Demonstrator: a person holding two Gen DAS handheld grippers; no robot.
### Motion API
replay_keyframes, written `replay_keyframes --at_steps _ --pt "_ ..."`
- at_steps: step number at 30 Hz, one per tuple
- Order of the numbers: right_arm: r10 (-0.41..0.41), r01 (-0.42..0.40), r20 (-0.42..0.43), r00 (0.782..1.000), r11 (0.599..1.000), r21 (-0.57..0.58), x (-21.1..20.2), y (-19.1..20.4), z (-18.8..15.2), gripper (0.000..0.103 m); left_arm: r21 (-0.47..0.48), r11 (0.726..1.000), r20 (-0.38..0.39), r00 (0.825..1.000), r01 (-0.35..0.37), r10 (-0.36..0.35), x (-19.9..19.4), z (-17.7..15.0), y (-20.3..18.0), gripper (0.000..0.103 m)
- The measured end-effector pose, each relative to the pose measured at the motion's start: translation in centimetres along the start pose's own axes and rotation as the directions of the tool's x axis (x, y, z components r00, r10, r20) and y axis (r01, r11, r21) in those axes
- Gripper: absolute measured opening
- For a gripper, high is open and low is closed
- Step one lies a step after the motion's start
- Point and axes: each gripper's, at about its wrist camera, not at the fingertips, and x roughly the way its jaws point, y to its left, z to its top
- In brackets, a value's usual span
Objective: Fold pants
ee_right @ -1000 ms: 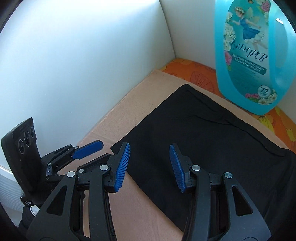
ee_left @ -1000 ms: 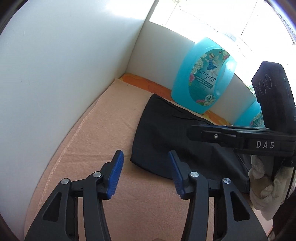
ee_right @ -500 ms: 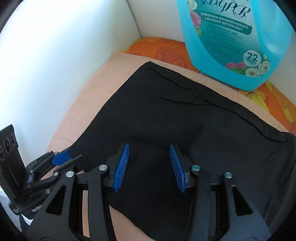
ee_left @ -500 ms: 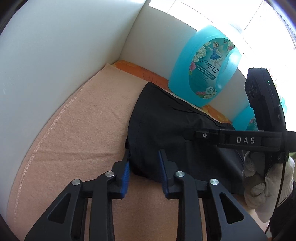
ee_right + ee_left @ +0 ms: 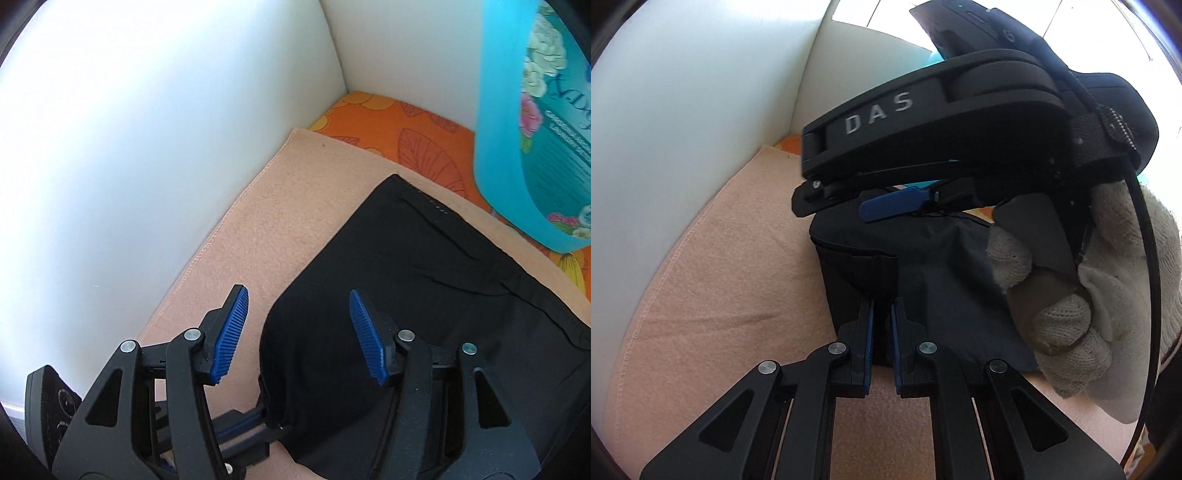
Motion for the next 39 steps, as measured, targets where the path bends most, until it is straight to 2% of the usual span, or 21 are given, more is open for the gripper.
replay_keyframes --at_steps 2,5,7,8,9,10,11,14,15,16,18,20,23,25,29,30,31,32,33,36,39 --pt "-0.039 0.039 -0.031 0.999 0.999 -0.01 1.4 0.2 0.0 0.06 0.003 1.0 -0.003 1.0 0.003 -0.003 0.1 0.0 -0.1 0.007" --pt "-0.079 0.078 -0.025 0.997 0.996 -0.045 1.2 0.8 -0.3 0.059 0.001 1.0 -0.007 1.0 0.005 -0.005 0.7 0.3 -0.4 0.007" --pt "-0.114 0.113 -0.024 0.993 0.992 -0.053 1.1 0.7 -0.3 0.043 0.001 1.0 -0.008 1.0 0.003 -0.003 0.8 0.4 -0.4 0.007" --pt "-0.123 0.122 -0.023 0.992 0.991 -0.058 1.1 0.6 -0.2 0.039 0.005 1.0 -0.006 1.0 0.0 0.0 0.8 0.5 -0.5 0.007" --pt "-0.118 0.117 -0.022 0.993 0.992 -0.053 0.9 0.3 -0.2 0.03 0.012 1.0 -0.001 1.0 -0.004 0.004 0.7 0.4 -0.6 0.007" --pt "-0.101 0.1 -0.025 0.995 0.994 -0.038 0.7 -0.2 -0.3 0.015 0.022 1.0 0.003 1.0 -0.007 0.007 0.5 0.4 -0.7 0.007" --pt "-0.082 0.082 -0.027 0.996 0.996 -0.018 0.5 -0.7 -0.4 0.011 0.036 0.999 0.004 1.0 -0.01 0.01 0.4 0.3 -0.9 0.007" --pt "-0.063 0.063 -0.009 0.998 0.998 -0.007 0.2 -1.3 -0.6 0.008 0.069 0.996 0.014 0.999 -0.05 0.049 -0.3 -0.3 -1.7 0.013" --pt "-0.061 0.061 -0.006 0.998 0.998 -0.007 0.1 -1.3 -0.8 0.008 0.078 0.995 0.02 0.997 -0.069 0.068 -0.5 -0.4 -1.8 0.022" --pt "-0.058 0.058 -0.005 0.998 0.998 -0.004 0.1 -1.5 -0.9 0.008 0.08 0.993 0.026 0.996 -0.089 0.087 -0.7 -0.6 -1.9 0.039" --pt "-0.05 0.05 -0.004 0.999 0.999 0.002 0.0 -1.6 -0.9 0.007 0.056 0.993 0.045 0.994 -0.105 0.102 -1.1 -0.5 -1.4 0.054" --pt "-0.049 0.049 -0.005 0.999 0.999 0.005 -0.1 -1.6 -1.0 0.007 0.018 0.995 0.032 0.995 -0.094 0.094 -1.0 -0.3 -0.7 0.054" --pt "-0.044 0.044 -0.001 0.999 0.999 0.007 -0.4 -1.8 -1.1 0.007 -0.041 0.995 -0.046 0.995 -0.087 0.085 0.5 -0.1 0.5 0.058" --pt "-0.042 0.042 0.002 0.999 0.999 0.007 -0.8 -1.7 -1.1 0.007 -0.068 0.995 -0.034 0.997 -0.073 0.071 0.6 0.4 1.0 0.058" --pt "-0.03 0.031 -0.007 1.0 0.999 0.01 -0.6 -1.8 -0.6 0.007 -0.088 0.996 -0.032 0.999 -0.028 0.025 1.5 1.1 1.4 0.053" --pt "-0.022 0.023 -0.015 1.0 1.0 0.01 -0.6 -1.8 -0.7 0.007 -0.084 0.996 -0.037 0.999 -0.017 0.014 2.0 1.3 1.3 0.041" --pt "-0.019 0.019 -0.019 1.0 1.0 0.014 -0.7 -1.8 -0.7 0.007 -0.082 0.997 -0.045 0.999 -0.011 0.008 2.5 1.3 1.1 0.024" --pt "-0.012 0.012 -0.017 1.0 1.0 0.024 -0.9 -1.8 -0.7 0.007 -0.078 0.997 -0.045 0.999 -0.014 0.01 2.8 1.4 1.0 0.015" --pt "-0.004 0.005 -0.016 1.0 0.999 0.038 -0.2 -2.1 -0.1 0.012 -0.074 0.997 -0.038 0.999 -0.014 0.012 2.9 1.5 0.8 0.01" --pt "0.01 -0.009 -0.02 1.0 0.998 0.059 -0.4 -2.4 0.2 0.044 -0.057 0.998 -0.004 1.0 -0.003 0.003 2.9 1.8 0.4 0.007" --pt "-0.009 0.01 -0.028 1.0 0.999 0.039 -0.1 -2.1 0.6 0.046 -0.03 1.0 -0.001 1.0 -0.004 0.004 3.1 1.8 -0.4 0.007"
